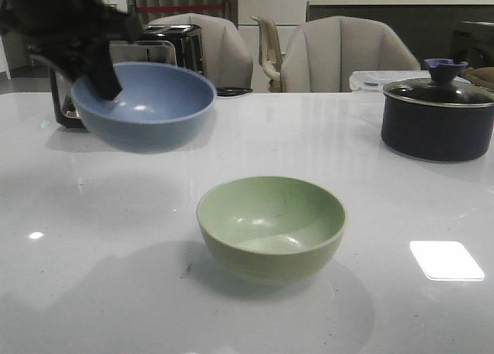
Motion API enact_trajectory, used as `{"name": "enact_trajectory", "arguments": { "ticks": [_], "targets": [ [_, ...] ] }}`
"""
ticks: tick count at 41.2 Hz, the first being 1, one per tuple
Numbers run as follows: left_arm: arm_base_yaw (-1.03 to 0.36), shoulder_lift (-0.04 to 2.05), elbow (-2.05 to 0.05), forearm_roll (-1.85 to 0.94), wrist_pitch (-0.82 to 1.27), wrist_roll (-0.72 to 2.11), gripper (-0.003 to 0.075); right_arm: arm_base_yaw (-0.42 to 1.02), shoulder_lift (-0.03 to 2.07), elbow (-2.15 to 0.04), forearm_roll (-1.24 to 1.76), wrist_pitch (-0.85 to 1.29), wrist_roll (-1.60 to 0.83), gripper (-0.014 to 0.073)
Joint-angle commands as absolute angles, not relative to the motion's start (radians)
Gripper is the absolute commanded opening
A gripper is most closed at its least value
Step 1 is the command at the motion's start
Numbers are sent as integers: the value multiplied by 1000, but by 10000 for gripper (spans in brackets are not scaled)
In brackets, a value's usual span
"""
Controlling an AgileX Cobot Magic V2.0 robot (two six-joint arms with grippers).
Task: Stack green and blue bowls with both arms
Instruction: 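Lift the blue bowl and move it over the green bowl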
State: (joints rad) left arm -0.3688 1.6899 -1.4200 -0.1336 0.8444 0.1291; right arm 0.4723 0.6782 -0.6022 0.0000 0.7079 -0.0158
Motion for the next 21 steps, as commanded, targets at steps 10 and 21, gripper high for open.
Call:
{"name": "enact_trajectory", "arguments": {
  "ticks": [10,21],
  "targets": [
    [-575,1632,-1450,-260,808,236,101,474,675,-627,-5,647,-25,409],
    [-612,1756,-1450,-260,719,236,101,474,675,-627,-5,647,-25,409]
  ]
}}
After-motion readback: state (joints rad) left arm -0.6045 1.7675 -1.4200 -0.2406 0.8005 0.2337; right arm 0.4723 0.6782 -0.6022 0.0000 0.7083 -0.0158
